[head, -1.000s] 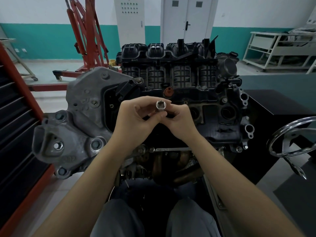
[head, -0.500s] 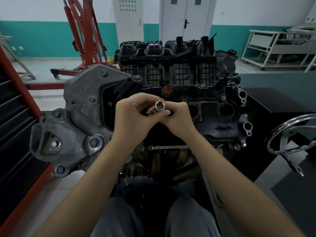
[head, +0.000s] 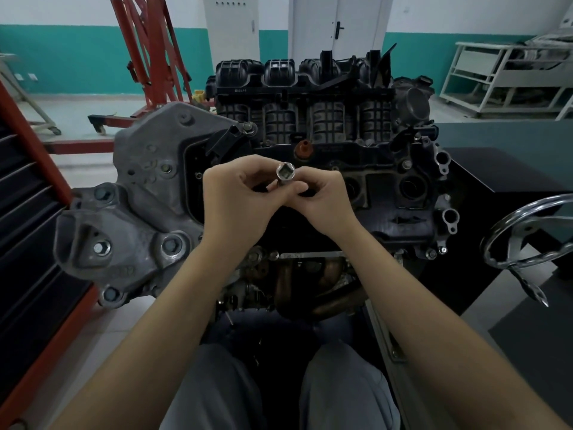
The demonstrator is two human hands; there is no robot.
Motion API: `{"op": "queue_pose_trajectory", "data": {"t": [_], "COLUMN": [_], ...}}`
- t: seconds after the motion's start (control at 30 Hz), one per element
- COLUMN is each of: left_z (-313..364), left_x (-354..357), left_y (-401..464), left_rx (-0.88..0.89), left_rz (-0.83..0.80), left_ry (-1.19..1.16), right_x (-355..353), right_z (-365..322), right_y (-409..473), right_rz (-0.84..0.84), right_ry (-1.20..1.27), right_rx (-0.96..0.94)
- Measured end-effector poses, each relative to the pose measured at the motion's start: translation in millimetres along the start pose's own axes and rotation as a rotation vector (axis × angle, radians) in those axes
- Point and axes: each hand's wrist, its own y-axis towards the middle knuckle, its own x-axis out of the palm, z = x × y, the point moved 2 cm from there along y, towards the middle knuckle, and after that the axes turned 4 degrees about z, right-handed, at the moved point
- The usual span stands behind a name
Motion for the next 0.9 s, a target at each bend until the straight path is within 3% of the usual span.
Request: {"op": "queue_pose_trajectory", "data": {"t": [0.13, 0.23, 0.4, 0.57, 0.7, 0.8, 0.9], "left_z": [-2, -1, 1, 0, 0, -1, -1], "left_x": [0, -2, -3, -3, -4, -3, -2], "left_y": [-1, 2, 3, 3, 2, 2, 4], "left_rx": [-0.014, -0.009, 0.043, 0.016, 0.02, 0.003, -0.027], "left_rz": [-0.081, -0.155, -0.05, -0.079, -0.119, -0.014, -0.006], "left_ry": [-0.09, -0.149, -0.055, -0.081, -0.05, 0.029, -0.023], "right_x": [1, 0, 1, -1, -1, 0, 2], "right_z": [-3, -2, -3, -3, -3, -5, -7], "right_y": [-1, 0, 1, 4, 4, 7, 10], "right_rz": [-0.09, -0.052, -0.002, -0.185, -0.138, -0.088, -0.157], "right_ry": [0.0, 0.014, 0.037, -0.004, 0.03, 0.028, 0.015], "right_rx": [-0.032, -0.017, 0.021, 0.032, 0.065, 0.053, 0.041]}}
